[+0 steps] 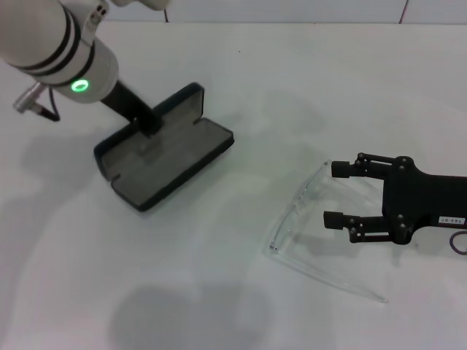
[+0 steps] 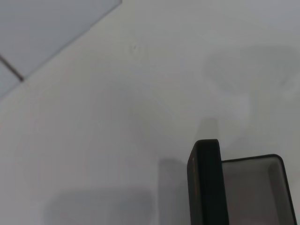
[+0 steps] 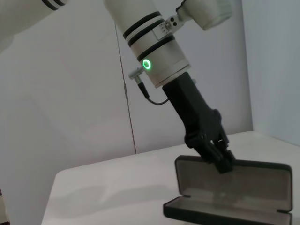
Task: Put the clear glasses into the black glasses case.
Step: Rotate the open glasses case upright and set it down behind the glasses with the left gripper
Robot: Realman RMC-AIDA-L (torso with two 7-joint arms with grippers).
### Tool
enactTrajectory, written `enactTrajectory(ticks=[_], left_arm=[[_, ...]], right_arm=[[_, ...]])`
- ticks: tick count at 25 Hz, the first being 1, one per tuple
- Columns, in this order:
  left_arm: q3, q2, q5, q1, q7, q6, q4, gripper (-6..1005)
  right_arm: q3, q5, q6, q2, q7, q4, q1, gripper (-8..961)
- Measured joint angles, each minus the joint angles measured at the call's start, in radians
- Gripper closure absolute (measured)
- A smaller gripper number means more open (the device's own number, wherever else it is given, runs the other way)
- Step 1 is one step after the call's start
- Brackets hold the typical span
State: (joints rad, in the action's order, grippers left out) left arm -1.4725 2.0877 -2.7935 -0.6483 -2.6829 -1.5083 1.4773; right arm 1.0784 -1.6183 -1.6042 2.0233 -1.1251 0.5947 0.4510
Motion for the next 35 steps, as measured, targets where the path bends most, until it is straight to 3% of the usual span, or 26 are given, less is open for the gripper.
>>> enactTrajectory(ticks=[9,15,20,26,35], left_arm=[[-0.004,0.001,0.13,0.035,0.471,0.249,-0.004,790],[-0.058,0.001,0.216,0.044,0.745,0.328,-0.054,788],[-0.095,0.002,0.225,0.013,0.799,0.372,-0.146,787],[-0.145,0.002,0.228,0.01,0.801,0.467,-0.175,786],[-0.15,0.003,0.238,-0.035,0.793,0.482,-0.274,784]], right_arm=[[0.004,0.052,-0.009,0.001,0.051,-0.054,0.002,145],[0.005,0.068,-0.018,0.002,0.056,-0.081,-0.008,145],[0.008,0.088,-0.024,0.002,0.06,-0.107,-0.008,146],[0.009,0.092,-0.025,0.001,0.061,-0.117,-0.011,145],[0.002,0.092,-0.026,0.001,0.061,-0.117,-0.008,145]])
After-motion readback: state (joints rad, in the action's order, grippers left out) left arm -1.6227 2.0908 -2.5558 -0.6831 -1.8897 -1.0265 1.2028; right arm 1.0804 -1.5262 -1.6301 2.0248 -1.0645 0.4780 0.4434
